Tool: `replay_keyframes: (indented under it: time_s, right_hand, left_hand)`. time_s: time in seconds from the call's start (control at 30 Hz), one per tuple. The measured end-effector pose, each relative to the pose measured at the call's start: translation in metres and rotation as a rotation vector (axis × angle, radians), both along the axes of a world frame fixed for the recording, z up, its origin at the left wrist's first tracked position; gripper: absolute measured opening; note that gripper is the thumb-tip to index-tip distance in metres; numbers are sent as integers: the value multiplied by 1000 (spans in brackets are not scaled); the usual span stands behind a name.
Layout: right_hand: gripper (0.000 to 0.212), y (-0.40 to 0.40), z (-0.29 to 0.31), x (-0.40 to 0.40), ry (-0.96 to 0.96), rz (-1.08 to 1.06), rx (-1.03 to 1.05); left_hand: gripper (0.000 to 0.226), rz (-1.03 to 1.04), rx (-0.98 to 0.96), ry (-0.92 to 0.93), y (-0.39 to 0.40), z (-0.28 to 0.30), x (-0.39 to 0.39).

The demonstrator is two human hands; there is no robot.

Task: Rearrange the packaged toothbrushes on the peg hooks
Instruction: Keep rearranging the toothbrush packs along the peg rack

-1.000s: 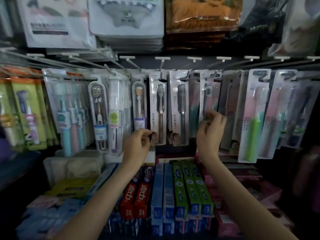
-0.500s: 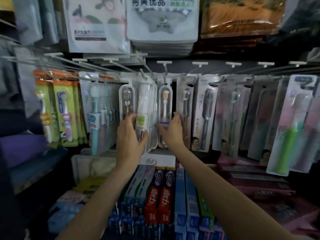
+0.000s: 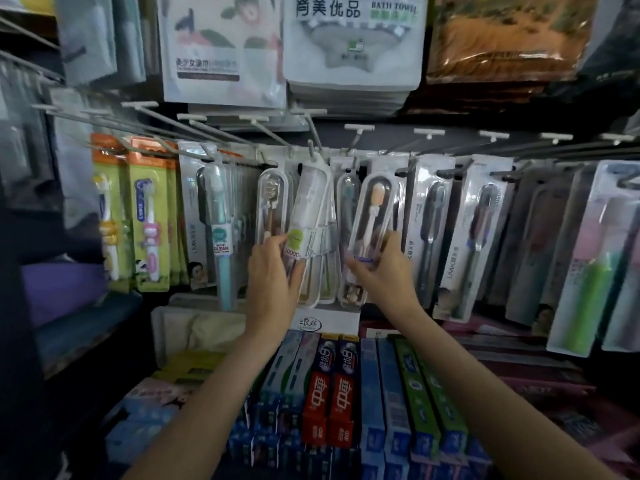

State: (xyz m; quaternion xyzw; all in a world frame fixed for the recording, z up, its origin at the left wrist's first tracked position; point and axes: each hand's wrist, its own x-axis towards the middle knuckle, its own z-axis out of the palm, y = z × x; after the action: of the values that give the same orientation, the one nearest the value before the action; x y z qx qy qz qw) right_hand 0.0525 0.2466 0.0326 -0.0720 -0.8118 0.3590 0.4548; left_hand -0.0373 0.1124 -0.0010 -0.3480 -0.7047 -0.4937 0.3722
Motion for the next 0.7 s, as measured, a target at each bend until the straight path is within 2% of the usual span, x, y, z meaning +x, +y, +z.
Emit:
replay_keyframes:
  time_s: [0.07, 0.2, 0.27, 0.33, 0.43, 0.57, 0.7]
  right_hand:
    - [36, -1, -14, 17, -18, 27, 107]
    - [68, -3, -16, 30, -123, 7, 364]
    - [79, -11, -10, 31, -105, 48, 440]
    - [79, -21, -5, 28, -59, 103, 500]
    - [74, -38, -2, 16, -24, 161, 563]
    - [73, -62, -3, -3, -13, 245, 456]
    - [72, -69, -6, -14, 24, 267, 308]
  left_hand:
    - [39, -31, -6, -28, 1, 2, 1]
    - [40, -51, -28, -23, -15, 7, 6]
    - [38, 23, -9, 23, -33, 8, 6]
    - [34, 131, 74, 34, -52, 7, 3]
    - [39, 233, 160, -90, -74, 3, -6]
    - [54, 85, 82, -318, -89, -7, -31]
    - [35, 118, -72, -333, -90, -9, -37]
